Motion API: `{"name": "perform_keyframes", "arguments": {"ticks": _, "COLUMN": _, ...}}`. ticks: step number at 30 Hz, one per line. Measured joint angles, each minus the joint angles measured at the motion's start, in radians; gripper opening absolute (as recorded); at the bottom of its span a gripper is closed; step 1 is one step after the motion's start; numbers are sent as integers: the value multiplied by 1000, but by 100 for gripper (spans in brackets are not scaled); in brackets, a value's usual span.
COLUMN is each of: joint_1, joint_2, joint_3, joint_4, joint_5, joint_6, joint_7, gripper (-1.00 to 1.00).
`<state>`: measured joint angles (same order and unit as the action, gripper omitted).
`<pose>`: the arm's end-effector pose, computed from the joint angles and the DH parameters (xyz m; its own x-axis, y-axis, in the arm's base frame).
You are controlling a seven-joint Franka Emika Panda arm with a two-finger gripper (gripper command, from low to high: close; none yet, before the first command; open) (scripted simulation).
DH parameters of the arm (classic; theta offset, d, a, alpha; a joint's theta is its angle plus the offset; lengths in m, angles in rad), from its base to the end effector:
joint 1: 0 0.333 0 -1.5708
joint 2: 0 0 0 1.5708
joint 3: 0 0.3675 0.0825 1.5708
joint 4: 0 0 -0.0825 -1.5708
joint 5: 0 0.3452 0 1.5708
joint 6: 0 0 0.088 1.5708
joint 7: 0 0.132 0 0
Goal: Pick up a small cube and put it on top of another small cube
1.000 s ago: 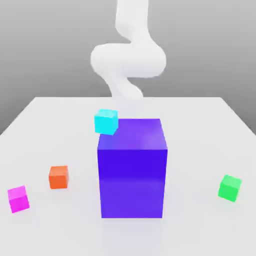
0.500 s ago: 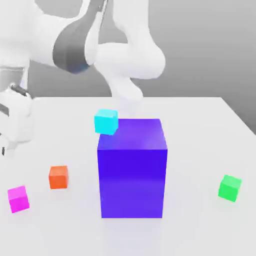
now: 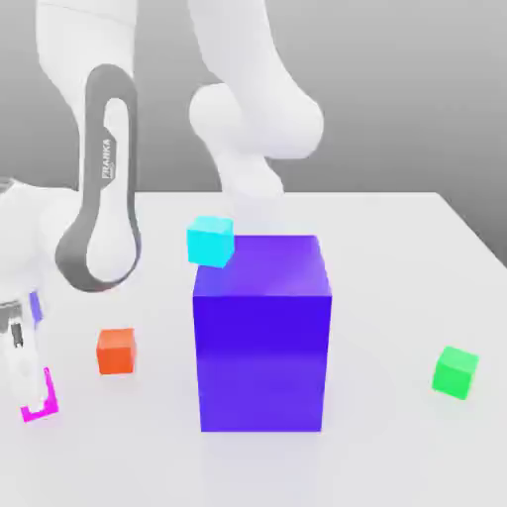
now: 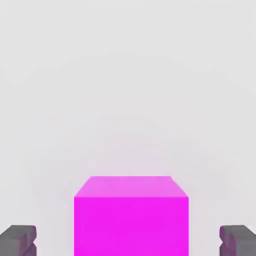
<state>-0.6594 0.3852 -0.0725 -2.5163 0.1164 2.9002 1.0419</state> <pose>0.3404 -0.3160 0.1953 -0.3058 -0.9521 0.0000 -0.9521 0.3058 -0.0013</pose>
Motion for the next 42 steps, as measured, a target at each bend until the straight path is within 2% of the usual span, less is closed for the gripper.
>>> {"name": "perform_keyframes", "arguments": {"ticks": 5, "joint_1": -4, "joint_2": 9, "joint_3": 4, "joint_4": 2, "joint_5": 2, "joint_6": 8, "joint_7": -1, "gripper": -100}}
{"name": "perform_keyframes", "arguments": {"ticks": 11, "joint_1": 30, "joint_2": -163, "joint_3": -22, "joint_4": -22, "joint_5": -52, "joint_6": -127, "joint_7": 31, "gripper": -100}}
{"name": "perform_keyframes", "arguments": {"ticks": 20, "joint_1": 281, "joint_2": -279, "joint_3": 234, "joint_4": -53, "joint_5": -66, "joint_6": -173, "joint_7": 60, "gripper": -100}}
{"name": "perform_keyframes", "arguments": {"ticks": 23, "joint_1": 413, "joint_2": -312, "joint_3": 320, "joint_4": -69, "joint_5": -61, "joint_6": -185, "joint_7": 65, "gripper": -100}}
{"name": "perform_keyframes", "arguments": {"ticks": 30, "joint_1": 830, "joint_2": -384, "joint_3": 522, "joint_4": -97, "joint_5": -54, "joint_6": -226, "joint_7": 90, "gripper": -100}}
{"name": "perform_keyframes", "arguments": {"ticks": 32, "joint_1": 980, "joint_2": -398, "joint_3": 538, "joint_4": -108, "joint_5": -59, "joint_6": -234, "joint_7": 101, "gripper": -100}}
{"name": "perform_keyframes", "arguments": {"ticks": 34, "joint_1": 1071, "joint_2": -407, "joint_3": 537, "joint_4": -129, "joint_5": -74, "joint_6": -243, "joint_7": 127, "gripper": -100}}
{"name": "perform_keyframes", "arguments": {"ticks": 37, "joint_1": 1044, "joint_2": -393, "joint_3": 500, "joint_4": -147, "joint_5": -108, "joint_6": -234, "joint_7": 168, "gripper": -100}}
{"name": "perform_keyframes", "arguments": {"ticks": 40, "joint_1": 968, "joint_2": -360, "joint_3": 526, "joint_4": -144, "joint_5": -144, "joint_6": -206, "joint_7": 197, "gripper": -100}}
{"name": "perform_keyframes", "arguments": {"ticks": 42, "joint_1": 994, "joint_2": -333, "joint_3": 537, "joint_4": -141, "joint_5": -178, "joint_6": -183, "joint_7": 221, "gripper": -100}}
